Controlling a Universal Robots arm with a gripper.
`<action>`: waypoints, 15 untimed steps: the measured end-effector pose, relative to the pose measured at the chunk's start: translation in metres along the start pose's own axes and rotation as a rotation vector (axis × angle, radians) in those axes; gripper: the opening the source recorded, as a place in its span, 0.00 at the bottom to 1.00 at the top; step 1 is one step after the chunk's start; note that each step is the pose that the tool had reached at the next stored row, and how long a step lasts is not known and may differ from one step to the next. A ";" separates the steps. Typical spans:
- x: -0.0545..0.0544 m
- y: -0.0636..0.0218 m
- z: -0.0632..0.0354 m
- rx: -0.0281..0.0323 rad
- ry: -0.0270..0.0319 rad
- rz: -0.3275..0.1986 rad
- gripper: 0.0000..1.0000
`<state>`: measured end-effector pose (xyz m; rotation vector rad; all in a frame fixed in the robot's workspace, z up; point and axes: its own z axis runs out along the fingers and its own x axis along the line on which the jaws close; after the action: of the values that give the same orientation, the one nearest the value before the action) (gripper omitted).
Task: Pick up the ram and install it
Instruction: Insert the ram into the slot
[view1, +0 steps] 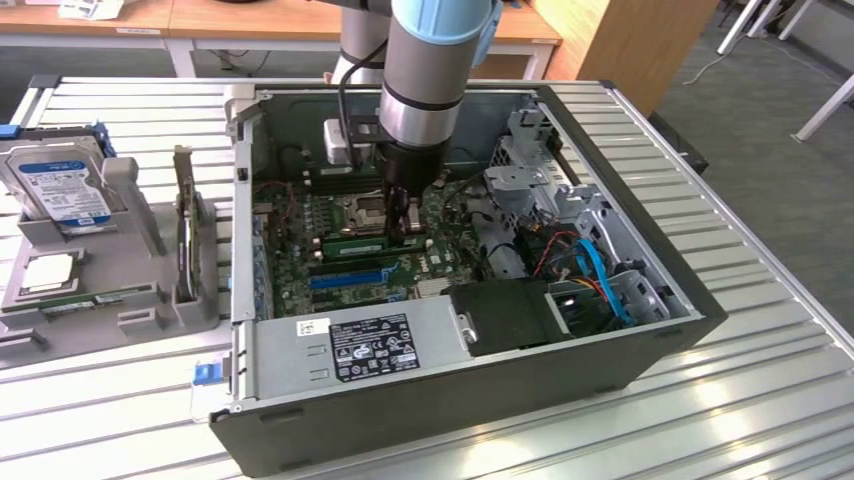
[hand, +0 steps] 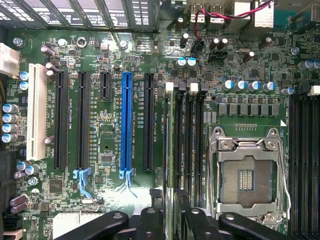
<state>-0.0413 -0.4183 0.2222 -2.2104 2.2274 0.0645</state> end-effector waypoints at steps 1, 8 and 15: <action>0.000 0.0000 0.0000 0.0000 0.0001 0.000 0.25; 0.000 0.0001 -0.0023 -0.0001 0.0001 0.000 0.25; -0.001 0.0002 -0.0191 0.0000 0.0002 0.000 0.25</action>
<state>-0.0410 -0.4184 0.2414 -2.2104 2.2275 0.0643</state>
